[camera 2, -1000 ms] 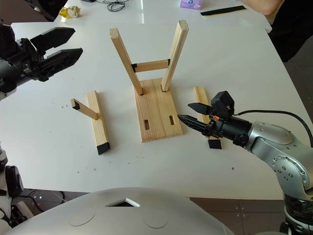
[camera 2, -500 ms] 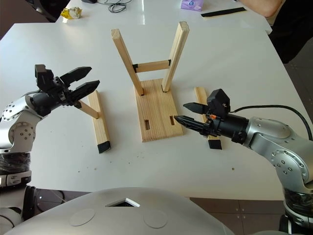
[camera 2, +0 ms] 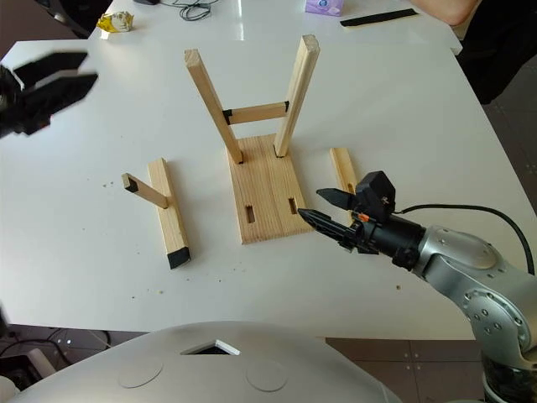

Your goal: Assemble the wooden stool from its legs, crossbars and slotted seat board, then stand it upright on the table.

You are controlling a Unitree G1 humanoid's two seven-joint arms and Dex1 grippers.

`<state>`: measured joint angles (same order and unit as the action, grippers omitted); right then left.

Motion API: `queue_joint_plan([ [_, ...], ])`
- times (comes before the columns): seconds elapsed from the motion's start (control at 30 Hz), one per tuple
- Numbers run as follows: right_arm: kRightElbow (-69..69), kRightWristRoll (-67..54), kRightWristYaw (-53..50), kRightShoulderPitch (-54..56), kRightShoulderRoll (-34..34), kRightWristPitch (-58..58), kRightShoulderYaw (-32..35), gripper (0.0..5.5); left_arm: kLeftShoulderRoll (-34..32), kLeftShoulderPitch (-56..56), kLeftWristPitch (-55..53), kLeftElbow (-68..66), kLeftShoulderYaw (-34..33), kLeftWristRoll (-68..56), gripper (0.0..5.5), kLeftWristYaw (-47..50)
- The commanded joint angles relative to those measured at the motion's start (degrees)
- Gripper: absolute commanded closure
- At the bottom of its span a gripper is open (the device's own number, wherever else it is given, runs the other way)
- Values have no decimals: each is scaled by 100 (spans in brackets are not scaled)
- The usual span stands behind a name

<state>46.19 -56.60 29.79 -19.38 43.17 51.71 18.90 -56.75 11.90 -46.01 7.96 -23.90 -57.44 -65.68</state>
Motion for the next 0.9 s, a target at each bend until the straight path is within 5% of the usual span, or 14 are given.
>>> queue_joint_plan([
  [0.03,469,-145,-325,-694,-351,-213,452,252,-1200,-505,-1085,234,-241,-726,208,-1972],
  [0.23,234,-128,-298,-194,-217,-212,123,252,-312,-1286,-1363,1977,-37,-1493,208,-1018],
  [0.5,48,-163,-140,82,36,-150,-43,252,214,-2886,776,2896,1432,1679,208,-223],
  [0.73,57,-99,-222,77,-10,-209,-215,252,894,-2835,971,2689,2371,2673,208,1061],
  [0.9,87,-80,-254,14,-13,-238,-266,252,653,-3009,1125,2343,2738,3333,208,1215],
])
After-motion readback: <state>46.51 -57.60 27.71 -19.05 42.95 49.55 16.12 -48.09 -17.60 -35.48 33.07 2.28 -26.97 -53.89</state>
